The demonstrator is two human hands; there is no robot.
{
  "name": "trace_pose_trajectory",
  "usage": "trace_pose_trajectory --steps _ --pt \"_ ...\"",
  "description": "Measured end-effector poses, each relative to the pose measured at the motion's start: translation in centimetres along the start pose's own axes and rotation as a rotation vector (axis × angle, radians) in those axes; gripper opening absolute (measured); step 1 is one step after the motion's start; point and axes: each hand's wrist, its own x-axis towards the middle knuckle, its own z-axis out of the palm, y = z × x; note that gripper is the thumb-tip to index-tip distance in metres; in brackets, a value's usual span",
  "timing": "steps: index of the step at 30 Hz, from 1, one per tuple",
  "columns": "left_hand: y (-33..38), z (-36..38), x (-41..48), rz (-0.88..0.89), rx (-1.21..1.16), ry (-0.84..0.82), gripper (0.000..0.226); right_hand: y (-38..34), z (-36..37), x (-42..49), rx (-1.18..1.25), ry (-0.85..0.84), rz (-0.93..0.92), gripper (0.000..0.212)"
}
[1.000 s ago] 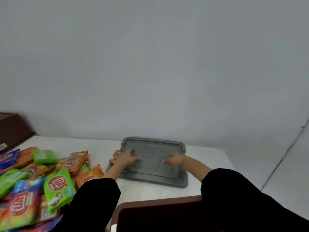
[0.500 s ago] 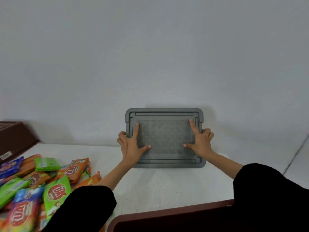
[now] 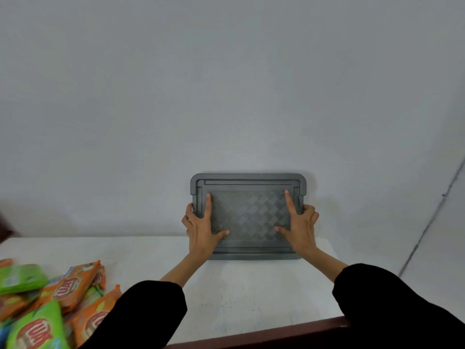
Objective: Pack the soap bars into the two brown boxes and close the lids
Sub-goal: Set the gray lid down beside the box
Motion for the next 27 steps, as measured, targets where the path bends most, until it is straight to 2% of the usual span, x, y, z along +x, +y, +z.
trace_pose_trajectory --steps 10,22,24,27 --pt "-0.5 0.5 0.7 0.018 -0.009 -0.014 0.113 0.7 1.4 0.5 -0.037 0.010 0.019 0.094" --pt "-1.1 -0.2 1.0 0.080 0.129 -0.061 0.118 1.0 0.2 0.0 -0.080 0.008 0.066 0.093" --pt "-1.3 -1.0 0.9 0.090 0.141 -0.040 0.113 0.6 -0.5 -0.3 -0.111 0.064 0.038 0.092" --pt "-1.7 -3.3 0.5 0.162 0.151 -0.016 0.098 -0.6 -1.5 -0.5 -0.159 0.150 -0.130 0.086"
